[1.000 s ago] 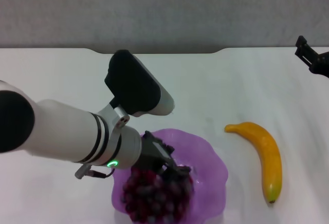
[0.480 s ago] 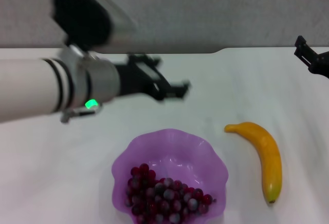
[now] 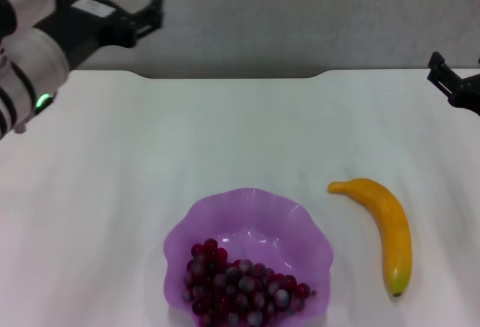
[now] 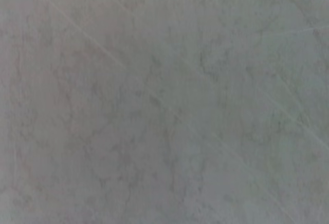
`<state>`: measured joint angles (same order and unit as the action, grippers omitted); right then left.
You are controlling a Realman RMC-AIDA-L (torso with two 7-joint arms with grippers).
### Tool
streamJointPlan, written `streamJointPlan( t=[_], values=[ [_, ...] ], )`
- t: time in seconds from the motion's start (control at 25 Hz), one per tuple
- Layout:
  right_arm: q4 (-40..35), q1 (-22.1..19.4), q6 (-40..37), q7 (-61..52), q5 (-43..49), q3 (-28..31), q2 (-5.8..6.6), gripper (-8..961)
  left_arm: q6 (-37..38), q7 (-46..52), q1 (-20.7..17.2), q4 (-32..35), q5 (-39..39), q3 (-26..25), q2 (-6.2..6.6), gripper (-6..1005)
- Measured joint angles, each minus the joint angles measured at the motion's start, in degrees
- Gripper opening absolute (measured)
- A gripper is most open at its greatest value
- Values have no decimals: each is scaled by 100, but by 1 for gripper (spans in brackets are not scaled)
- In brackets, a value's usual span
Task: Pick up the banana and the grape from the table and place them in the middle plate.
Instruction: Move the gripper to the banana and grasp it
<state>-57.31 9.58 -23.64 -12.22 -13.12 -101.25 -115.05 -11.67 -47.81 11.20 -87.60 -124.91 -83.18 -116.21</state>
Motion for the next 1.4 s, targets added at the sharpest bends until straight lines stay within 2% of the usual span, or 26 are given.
streamJointPlan(
  t=[0.24, 0.4, 0.56, 0.64, 0.96, 1.4],
  values=[
    [0, 1, 0, 0, -2, -25, 0, 868, 1253, -57, 309, 1361, 59, -116, 7, 883],
    [1, 6, 0, 4, -13, -33, 0, 867, 1393, 199, 531, 2061, 315, -384, 41, 882],
    [7, 8, 0, 4, -18, -17, -4, 867, 1242, 349, 739, 2539, 798, -436, 175, 882],
    [9, 8, 0, 3, -20, -2, -6, 867, 1224, 351, 810, 2696, 926, -446, 191, 882],
    [15, -48, 98, 2, -30, -179, -17, 867, 1240, 335, 823, 2800, 1016, -475, 200, 881],
    [79, 133, 1160, -285, -34, -817, -17, 866, 1244, 184, 582, 2580, 960, -504, 189, 878]
  ],
)
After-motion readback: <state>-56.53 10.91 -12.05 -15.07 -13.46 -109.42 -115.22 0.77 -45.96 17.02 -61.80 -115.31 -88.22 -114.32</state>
